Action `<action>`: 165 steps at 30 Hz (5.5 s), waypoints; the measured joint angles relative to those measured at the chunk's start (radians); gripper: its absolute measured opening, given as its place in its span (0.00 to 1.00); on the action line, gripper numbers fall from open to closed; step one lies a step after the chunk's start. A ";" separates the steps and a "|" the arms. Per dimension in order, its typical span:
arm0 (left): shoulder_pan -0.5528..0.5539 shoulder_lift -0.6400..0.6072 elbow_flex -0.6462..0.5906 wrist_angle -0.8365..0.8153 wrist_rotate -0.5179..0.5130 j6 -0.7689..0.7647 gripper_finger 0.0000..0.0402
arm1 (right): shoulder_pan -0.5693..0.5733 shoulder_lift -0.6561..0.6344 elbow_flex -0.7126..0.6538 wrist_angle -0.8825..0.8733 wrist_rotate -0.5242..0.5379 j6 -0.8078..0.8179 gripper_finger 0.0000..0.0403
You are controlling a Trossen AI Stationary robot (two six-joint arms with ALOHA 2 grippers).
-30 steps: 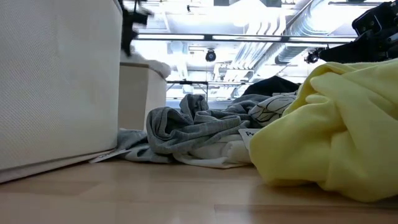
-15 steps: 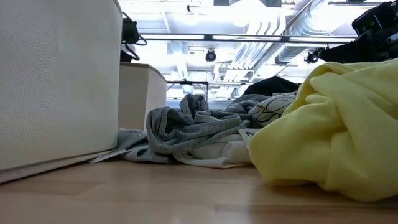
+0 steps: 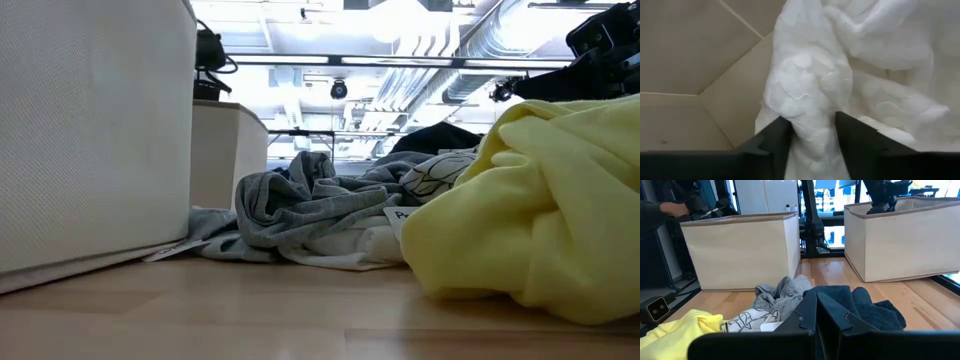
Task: Sort clothes
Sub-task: Put the white shirt into the top laundry organizer, then put the blue shorts into the bottom laundry organizer
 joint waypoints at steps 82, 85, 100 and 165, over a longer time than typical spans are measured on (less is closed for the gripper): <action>-1.258 0.067 -0.377 1.614 0.204 0.095 0.40 | 0.001 0.000 0.000 0.042 -0.004 0.059 0.00; -1.251 0.067 -0.377 1.592 0.201 0.093 0.40 | 0.000 0.002 0.000 0.190 0.096 0.143 0.00; -1.262 0.012 -0.376 1.461 0.078 0.044 0.40 | 0.000 0.251 0.003 0.803 0.217 0.202 0.00; -1.278 -0.023 -0.376 1.588 -0.188 0.320 0.40 | 0.137 1.170 1.394 -0.612 0.463 0.071 0.01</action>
